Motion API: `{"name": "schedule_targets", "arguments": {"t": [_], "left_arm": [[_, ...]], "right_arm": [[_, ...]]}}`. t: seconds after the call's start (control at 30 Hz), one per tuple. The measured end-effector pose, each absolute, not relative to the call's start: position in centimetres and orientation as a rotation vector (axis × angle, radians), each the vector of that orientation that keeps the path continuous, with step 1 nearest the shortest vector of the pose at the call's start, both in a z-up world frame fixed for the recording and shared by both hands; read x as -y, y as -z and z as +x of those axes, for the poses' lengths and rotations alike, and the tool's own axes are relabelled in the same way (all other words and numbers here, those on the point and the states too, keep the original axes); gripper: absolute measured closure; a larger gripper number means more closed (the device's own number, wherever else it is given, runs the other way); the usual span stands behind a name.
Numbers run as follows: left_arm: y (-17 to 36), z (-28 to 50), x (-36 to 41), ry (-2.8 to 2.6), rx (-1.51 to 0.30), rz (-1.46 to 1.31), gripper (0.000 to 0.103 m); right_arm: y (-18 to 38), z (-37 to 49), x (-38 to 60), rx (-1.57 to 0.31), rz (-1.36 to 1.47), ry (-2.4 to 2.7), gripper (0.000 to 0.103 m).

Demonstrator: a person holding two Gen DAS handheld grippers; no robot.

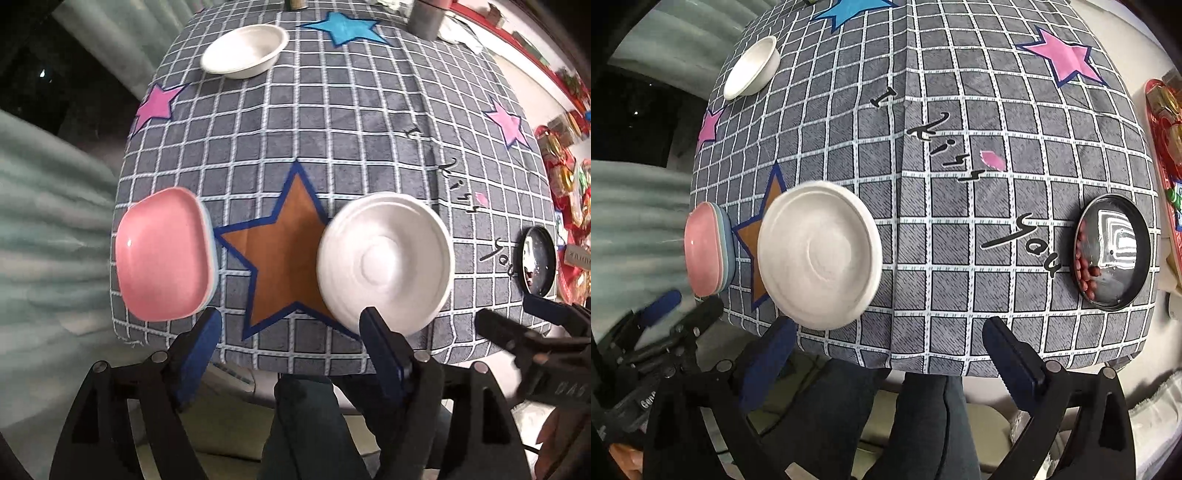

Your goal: Organize plates and bowls

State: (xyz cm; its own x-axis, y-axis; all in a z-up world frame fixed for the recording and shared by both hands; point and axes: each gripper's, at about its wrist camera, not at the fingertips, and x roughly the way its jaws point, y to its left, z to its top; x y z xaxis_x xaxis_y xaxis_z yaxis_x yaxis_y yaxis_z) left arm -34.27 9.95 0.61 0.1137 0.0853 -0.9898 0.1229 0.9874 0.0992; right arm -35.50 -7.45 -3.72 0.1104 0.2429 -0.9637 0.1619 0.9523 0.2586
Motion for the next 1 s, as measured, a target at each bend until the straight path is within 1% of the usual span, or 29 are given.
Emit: {"name": "schedule_targets", "arguments": {"t": [0.13,0.3,0.43,0.63,0.87,1.0], "left_arm": [[-1.6,-34.7,-8.5,0.061,-1.449,0.193,0.023],[-1.9,-34.7,-7.3,0.089,-1.421,0.217,0.023],[-1.6,-34.6,-7.4,0.084,-1.424,0.193,0.023],[-3.8,-35.2,-8.2,0.046,-1.392,0.168,0.023],[-3.1,-35.3,-7.4,0.057,-1.399,0.195,0.023],[-4.8,-35.1,-8.2,0.032,-1.372,0.161,0.023]], "right_arm": [[3.8,-35.8,7.6,-1.5,0.316,-0.066,0.001],[2.9,-36.2,8.1,-1.476,0.29,-0.038,0.001],[3.4,-36.1,8.2,-1.473,0.295,-0.032,0.001],[2.6,-36.5,8.6,-1.475,0.305,-0.014,0.001],[2.3,-36.2,8.2,-1.447,0.296,-0.056,0.001],[1.5,-36.1,8.7,-1.441,0.301,-0.037,0.001]]}}
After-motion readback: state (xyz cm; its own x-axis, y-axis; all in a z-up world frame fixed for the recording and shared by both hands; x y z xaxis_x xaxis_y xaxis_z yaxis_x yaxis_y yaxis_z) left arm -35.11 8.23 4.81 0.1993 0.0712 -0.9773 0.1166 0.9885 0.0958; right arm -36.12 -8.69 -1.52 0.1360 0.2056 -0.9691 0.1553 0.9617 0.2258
